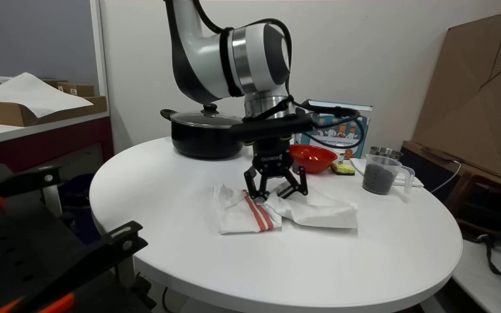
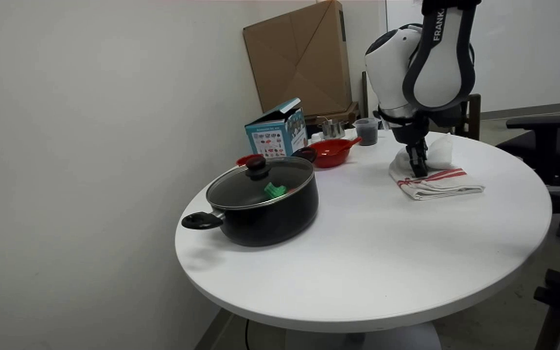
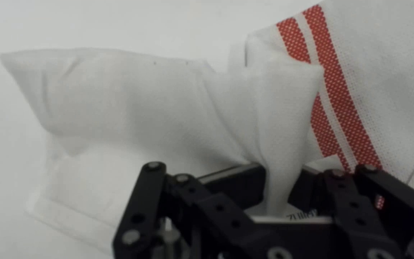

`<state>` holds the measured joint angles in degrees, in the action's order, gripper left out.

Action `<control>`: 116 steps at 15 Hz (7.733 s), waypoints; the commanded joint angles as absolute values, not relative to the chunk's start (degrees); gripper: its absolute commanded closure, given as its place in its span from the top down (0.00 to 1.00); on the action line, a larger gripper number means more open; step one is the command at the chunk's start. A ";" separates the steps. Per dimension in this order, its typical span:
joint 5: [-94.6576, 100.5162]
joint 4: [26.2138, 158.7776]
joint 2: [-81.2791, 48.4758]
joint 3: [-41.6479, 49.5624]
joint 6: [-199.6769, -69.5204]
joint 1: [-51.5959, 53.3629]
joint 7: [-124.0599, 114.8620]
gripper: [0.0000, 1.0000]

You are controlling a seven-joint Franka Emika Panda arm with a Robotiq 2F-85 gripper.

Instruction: Use the white and red towel to wipe the table top

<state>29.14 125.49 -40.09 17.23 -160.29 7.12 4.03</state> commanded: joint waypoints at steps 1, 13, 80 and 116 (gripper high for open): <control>27.42 129.10 -38.02 10.71 -156.94 6.43 6.92 0.00; 25.01 144.54 -30.42 -4.68 -156.98 6.28 14.72 0.00; 25.33 126.49 -32.08 20.37 -142.80 -6.44 3.04 0.00; 33.84 126.70 -35.13 6.75 -145.08 11.60 2.03 0.00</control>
